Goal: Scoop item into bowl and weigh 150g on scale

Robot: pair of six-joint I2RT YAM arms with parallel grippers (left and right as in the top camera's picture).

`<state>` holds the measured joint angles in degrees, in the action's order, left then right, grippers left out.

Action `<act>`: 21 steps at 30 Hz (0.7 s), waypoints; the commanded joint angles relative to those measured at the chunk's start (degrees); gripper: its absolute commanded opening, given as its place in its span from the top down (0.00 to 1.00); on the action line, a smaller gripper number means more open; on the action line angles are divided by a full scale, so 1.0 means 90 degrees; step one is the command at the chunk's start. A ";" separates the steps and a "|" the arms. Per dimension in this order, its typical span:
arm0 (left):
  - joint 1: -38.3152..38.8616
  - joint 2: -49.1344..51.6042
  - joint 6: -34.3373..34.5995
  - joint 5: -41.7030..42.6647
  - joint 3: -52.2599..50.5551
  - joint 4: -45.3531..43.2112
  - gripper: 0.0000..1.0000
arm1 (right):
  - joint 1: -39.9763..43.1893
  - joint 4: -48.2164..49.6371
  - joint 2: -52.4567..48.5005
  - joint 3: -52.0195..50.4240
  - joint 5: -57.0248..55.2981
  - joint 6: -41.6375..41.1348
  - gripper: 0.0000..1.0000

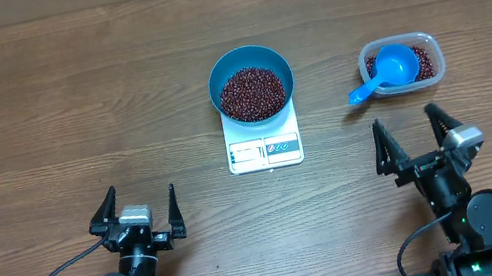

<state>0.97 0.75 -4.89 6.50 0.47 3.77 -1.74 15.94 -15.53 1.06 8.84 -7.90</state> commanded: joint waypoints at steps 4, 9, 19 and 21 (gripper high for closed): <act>-0.0066 -0.0061 -0.0104 0.0068 -0.0022 0.0010 0.00 | 0.0090 -0.1161 0.0945 -0.0068 0.0100 0.0032 0.00; -0.0066 -0.0061 -0.0104 0.0068 -0.0022 0.0010 0.00 | 0.0114 -0.2229 0.1569 -0.0068 0.0073 0.0083 0.00; -0.0066 -0.0061 -0.0104 0.0068 -0.0022 0.0010 0.01 | 0.0308 -0.2237 0.1712 -0.0068 0.0068 0.0080 0.00; -0.0066 -0.0061 -0.0104 0.0066 -0.0022 0.0010 0.01 | 0.0308 -0.2227 0.1712 -0.0068 0.0073 0.0078 0.00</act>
